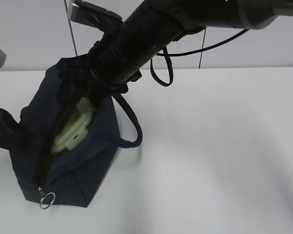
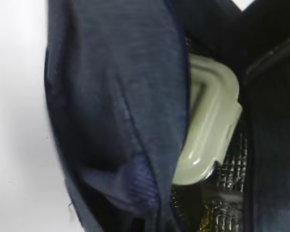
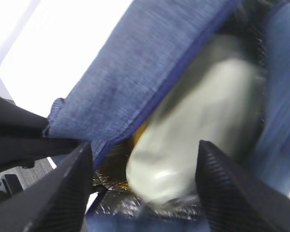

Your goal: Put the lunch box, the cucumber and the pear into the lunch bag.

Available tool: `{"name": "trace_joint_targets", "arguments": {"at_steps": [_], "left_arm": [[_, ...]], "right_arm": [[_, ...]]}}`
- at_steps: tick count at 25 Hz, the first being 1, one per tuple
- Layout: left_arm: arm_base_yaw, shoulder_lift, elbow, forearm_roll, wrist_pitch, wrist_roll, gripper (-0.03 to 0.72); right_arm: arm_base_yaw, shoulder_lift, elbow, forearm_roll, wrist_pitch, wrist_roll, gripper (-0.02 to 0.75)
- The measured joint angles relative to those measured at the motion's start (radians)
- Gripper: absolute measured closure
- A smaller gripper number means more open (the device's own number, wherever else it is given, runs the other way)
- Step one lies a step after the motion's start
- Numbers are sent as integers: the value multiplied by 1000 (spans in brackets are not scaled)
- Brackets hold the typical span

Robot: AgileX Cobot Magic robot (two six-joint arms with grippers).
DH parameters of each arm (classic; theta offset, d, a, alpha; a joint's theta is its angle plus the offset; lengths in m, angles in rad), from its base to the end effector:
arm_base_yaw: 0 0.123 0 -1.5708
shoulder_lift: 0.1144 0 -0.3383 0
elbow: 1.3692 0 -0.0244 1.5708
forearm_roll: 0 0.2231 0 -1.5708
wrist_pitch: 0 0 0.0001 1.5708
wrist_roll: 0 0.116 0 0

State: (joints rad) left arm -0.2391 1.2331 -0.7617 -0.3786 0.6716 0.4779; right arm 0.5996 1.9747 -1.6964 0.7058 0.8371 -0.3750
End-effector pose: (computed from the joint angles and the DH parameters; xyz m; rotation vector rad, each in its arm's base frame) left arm 0.1880 -0.0733 0.2956 0.6150 2.5080 -0.3237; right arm 0.3441 0.3029 0.3193 -0.7960 2.4151 0.9304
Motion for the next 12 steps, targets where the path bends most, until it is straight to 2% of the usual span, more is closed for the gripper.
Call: {"name": "trace_joint_targets", "arguments": {"at_steps": [5,7,10,12], "left_arm": [[0,0,0,1,-1,0,687],[0,0,0,1,-1,0,687],[0,0,0,1,0,0,687],[0,0,0,1,0,0,687]], "right_arm": [[0,0,-28,-15,37,11,211],[0,0,-48,-80,52,61,211],[0,0,-80,-258,98,196,210],[0,0,-84,-323,121,242,210]]}}
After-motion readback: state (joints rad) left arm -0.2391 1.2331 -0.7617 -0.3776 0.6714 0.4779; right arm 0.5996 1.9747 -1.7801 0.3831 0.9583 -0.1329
